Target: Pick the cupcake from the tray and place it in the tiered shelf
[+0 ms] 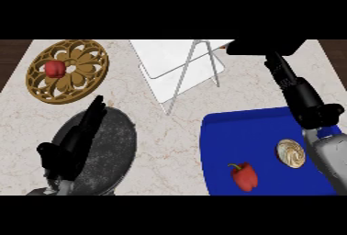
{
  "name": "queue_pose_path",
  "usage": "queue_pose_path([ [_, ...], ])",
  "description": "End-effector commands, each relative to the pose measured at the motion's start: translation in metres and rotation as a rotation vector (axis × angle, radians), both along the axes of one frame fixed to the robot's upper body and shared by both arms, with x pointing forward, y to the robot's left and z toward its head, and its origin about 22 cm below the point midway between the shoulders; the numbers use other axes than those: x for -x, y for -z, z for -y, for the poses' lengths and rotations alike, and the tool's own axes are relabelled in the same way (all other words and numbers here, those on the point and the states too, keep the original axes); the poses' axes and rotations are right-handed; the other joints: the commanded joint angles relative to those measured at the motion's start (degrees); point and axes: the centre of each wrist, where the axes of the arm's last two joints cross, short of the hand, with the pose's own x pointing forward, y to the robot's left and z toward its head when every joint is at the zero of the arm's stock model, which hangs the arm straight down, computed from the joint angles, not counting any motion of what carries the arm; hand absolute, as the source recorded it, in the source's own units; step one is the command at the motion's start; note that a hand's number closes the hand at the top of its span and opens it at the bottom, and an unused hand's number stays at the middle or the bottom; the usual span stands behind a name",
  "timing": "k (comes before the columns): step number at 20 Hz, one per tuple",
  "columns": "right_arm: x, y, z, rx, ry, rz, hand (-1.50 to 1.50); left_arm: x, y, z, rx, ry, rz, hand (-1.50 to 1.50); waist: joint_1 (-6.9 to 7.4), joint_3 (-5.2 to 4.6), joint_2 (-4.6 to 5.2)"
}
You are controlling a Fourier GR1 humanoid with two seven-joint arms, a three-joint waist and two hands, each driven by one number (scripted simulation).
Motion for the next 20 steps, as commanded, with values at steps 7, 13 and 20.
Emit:
queue_pose_path([
  [7, 0.066, -0.008, 0.206, 0.486, 0.471, -0.121, 1.5, 0.015, 0.046, -0.051, 0.061, -0.258, -0.294, 0.0, -4.89, 0.52, 0.51],
  [13, 0.117, 0.06, 0.26, 0.022, 0.449, -0.171, -1.5, -0.006, 0.048, -0.062, 0.083, -0.212, -0.379, 0.0, -0.54, 1.14, -1.06],
  [20, 0.146, 0.037, 0.286, 0.151, 0.118, -0.251, -1.5, -0.005, 0.065, -0.07, 0.081, -0.22, -0.38, 0.0, -0.92, 0.95, -1.45],
])
